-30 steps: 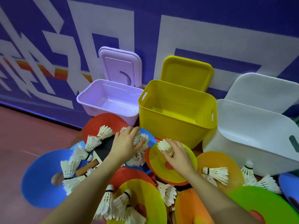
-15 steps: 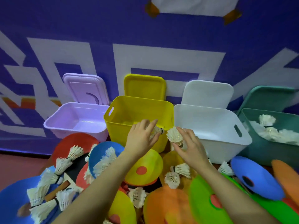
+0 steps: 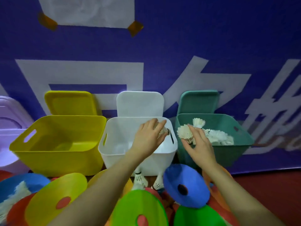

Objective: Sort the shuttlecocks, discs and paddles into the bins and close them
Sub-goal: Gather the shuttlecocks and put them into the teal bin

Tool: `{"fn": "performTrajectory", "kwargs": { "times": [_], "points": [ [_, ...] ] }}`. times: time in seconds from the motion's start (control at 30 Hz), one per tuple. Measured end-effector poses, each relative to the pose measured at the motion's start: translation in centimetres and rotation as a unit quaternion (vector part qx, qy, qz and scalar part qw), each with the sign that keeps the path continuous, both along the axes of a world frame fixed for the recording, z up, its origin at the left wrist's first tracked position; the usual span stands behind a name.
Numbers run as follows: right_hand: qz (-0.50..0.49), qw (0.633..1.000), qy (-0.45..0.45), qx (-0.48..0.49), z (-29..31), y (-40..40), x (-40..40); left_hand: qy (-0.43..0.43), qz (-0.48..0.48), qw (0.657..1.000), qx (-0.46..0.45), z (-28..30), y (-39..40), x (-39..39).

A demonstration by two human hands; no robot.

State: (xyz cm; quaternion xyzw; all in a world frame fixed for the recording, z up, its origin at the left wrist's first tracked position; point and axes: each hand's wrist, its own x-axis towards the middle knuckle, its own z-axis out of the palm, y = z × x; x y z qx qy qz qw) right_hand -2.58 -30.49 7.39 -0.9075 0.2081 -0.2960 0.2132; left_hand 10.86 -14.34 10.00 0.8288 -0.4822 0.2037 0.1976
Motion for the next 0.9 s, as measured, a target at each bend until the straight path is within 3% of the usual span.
{"fn": "performTrajectory", "kwargs": {
  "times": [0.2,0.37,0.7,0.8,0.9],
  "points": [
    [-0.064,0.996,0.063,-0.029,0.8,-10.5,-1.8,0.04,-0.038,0.998,0.01,-0.9,-11.5,-1.8],
    [-0.115,0.988,0.103,0.003,0.0,-16.8,-1.3,0.133,-0.026,0.991,-0.008,-1.6,-18.9,-2.1],
    [-0.181,0.968,0.174,-0.02,-3.9,-26.7,2.2,0.165,-0.031,0.986,-0.024,-5.4,-30.2,-0.8],
    [-0.157,0.956,0.244,0.043,-5.7,-27.9,2.5,0.141,-0.009,0.985,0.099,-6.8,-32.1,-0.1],
    [-0.122,0.938,0.309,0.101,-6.4,-28.3,2.7,0.12,-0.008,0.958,0.258,-8.0,-32.7,0.4]
  ]
}}
